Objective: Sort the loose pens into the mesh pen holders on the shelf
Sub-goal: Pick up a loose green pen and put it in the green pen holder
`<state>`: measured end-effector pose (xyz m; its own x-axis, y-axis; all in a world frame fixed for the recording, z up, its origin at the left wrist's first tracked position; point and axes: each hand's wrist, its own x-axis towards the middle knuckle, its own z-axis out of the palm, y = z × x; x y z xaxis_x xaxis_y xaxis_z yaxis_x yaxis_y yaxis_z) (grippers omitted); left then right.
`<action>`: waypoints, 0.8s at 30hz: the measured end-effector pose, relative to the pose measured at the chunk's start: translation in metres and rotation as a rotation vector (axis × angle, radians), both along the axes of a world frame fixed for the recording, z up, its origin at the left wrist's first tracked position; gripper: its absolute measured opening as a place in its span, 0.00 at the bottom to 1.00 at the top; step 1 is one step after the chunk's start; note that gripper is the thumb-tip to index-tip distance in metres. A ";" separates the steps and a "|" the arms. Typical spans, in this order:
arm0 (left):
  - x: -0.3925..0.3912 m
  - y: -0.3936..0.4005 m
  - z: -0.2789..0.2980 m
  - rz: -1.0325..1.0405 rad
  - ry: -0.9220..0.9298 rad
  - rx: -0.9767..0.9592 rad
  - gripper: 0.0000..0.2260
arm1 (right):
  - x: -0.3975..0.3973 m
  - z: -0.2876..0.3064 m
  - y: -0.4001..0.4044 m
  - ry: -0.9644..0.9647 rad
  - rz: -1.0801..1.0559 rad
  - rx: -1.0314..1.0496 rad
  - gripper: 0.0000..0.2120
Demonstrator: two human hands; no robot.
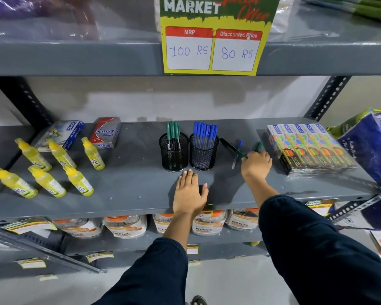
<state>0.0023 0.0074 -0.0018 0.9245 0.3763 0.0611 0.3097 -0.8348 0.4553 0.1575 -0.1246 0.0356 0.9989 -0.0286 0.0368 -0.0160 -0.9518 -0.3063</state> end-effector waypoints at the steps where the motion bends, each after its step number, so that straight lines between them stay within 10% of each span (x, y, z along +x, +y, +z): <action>1: 0.000 0.000 0.000 -0.001 0.003 -0.003 0.25 | -0.001 0.001 0.000 -0.018 -0.004 0.019 0.16; 24: -0.042 0.065 0.010 0.204 0.031 0.045 0.24 | -0.025 0.137 0.080 -0.575 0.240 0.878 0.14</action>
